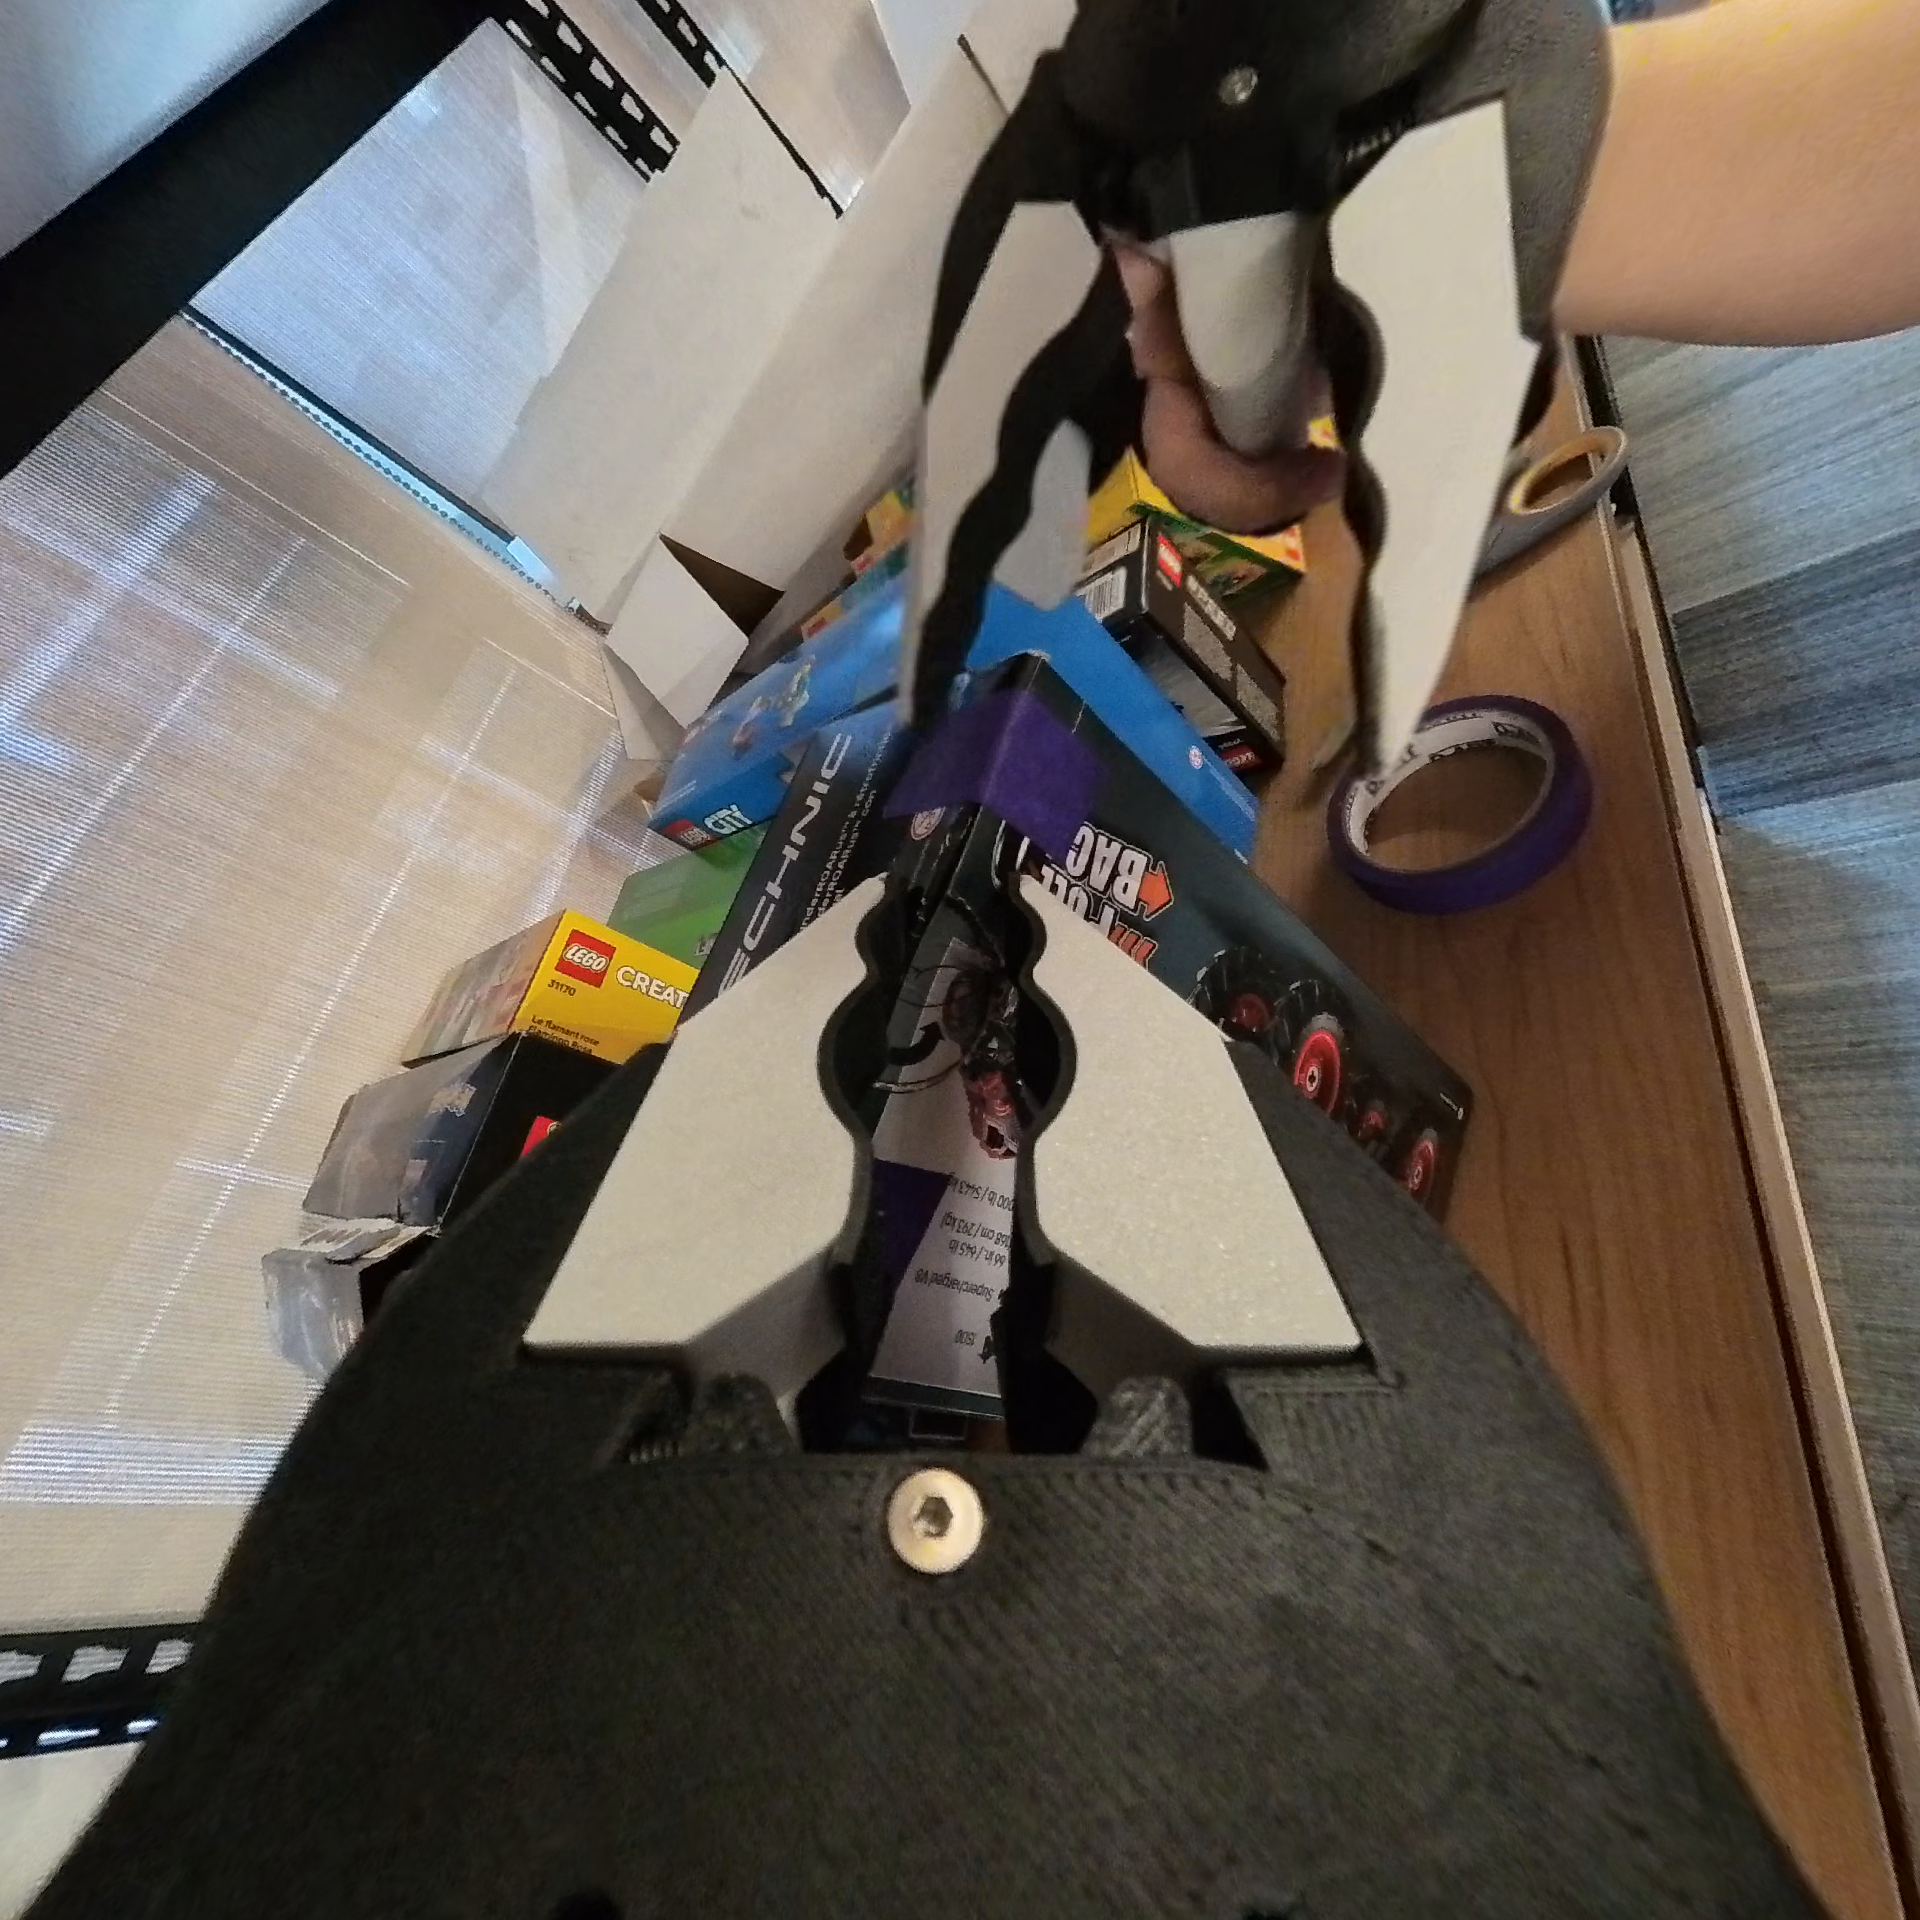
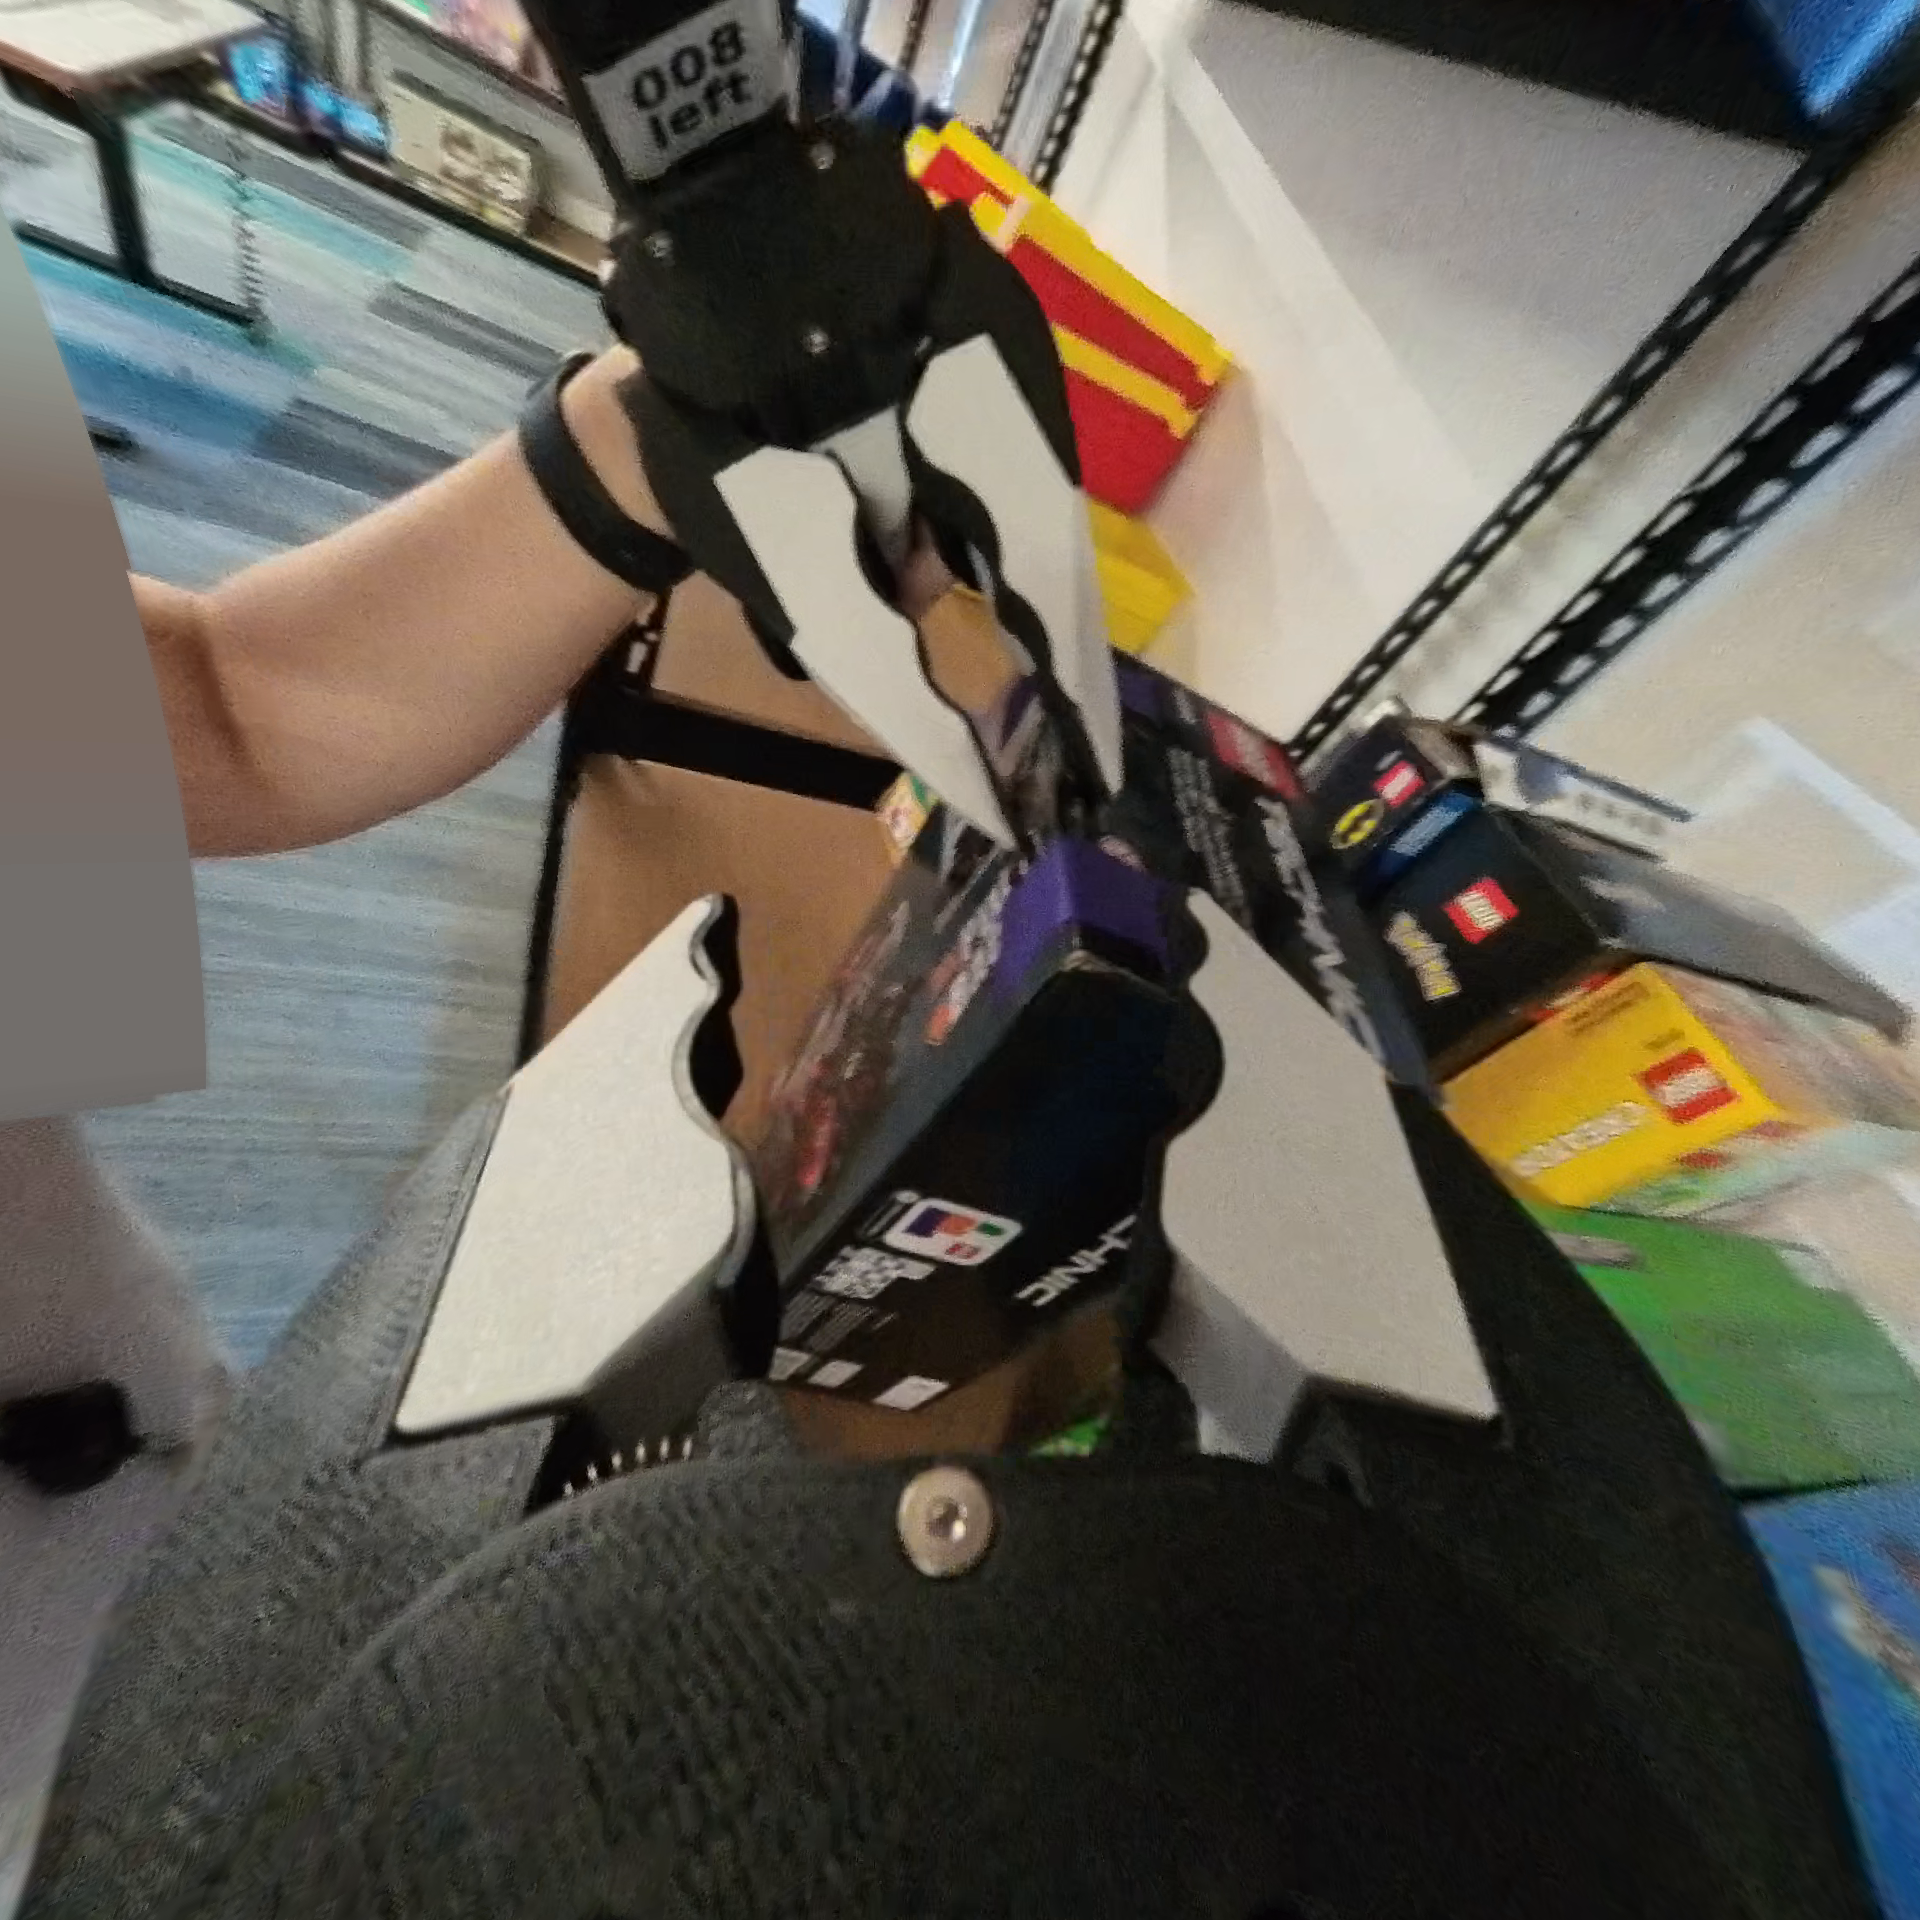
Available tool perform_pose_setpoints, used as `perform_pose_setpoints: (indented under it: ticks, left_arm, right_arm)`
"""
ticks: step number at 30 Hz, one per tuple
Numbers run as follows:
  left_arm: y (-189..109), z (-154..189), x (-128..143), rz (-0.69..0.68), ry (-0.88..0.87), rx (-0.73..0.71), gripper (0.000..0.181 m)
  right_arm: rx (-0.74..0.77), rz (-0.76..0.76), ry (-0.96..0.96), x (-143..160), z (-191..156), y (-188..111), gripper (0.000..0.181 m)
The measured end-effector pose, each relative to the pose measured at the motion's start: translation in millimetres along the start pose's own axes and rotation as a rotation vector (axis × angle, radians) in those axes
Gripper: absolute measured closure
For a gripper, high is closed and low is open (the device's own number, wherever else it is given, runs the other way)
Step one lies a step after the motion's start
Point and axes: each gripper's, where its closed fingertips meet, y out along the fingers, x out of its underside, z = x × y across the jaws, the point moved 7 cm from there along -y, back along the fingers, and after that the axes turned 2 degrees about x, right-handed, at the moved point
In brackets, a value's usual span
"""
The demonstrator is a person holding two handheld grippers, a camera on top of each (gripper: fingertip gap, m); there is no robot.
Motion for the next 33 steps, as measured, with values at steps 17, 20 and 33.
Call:
perform_pose_setpoints:
  ticks: [17,20,33]
  left_arm:
    - [0.6,0.3,-1.0,-0.009,-0.009,-0.005,0.164]
    - [0.6,0.2,-0.9,-0.008,-0.011,-0.004,0.164]
    - [0.7,0.3,-1.4,-0.017,-0.008,-0.001,0.164]
  right_arm:
    - [-0.584,0.376,1.247,-31.7,37.2,-5.5,0.037]
    - [-0.551,0.297,1.248,-34.6,38.4,-0.4,0.039]
    - [-0.513,0.067,1.382,-41.8,47.8,4.8,0.048]
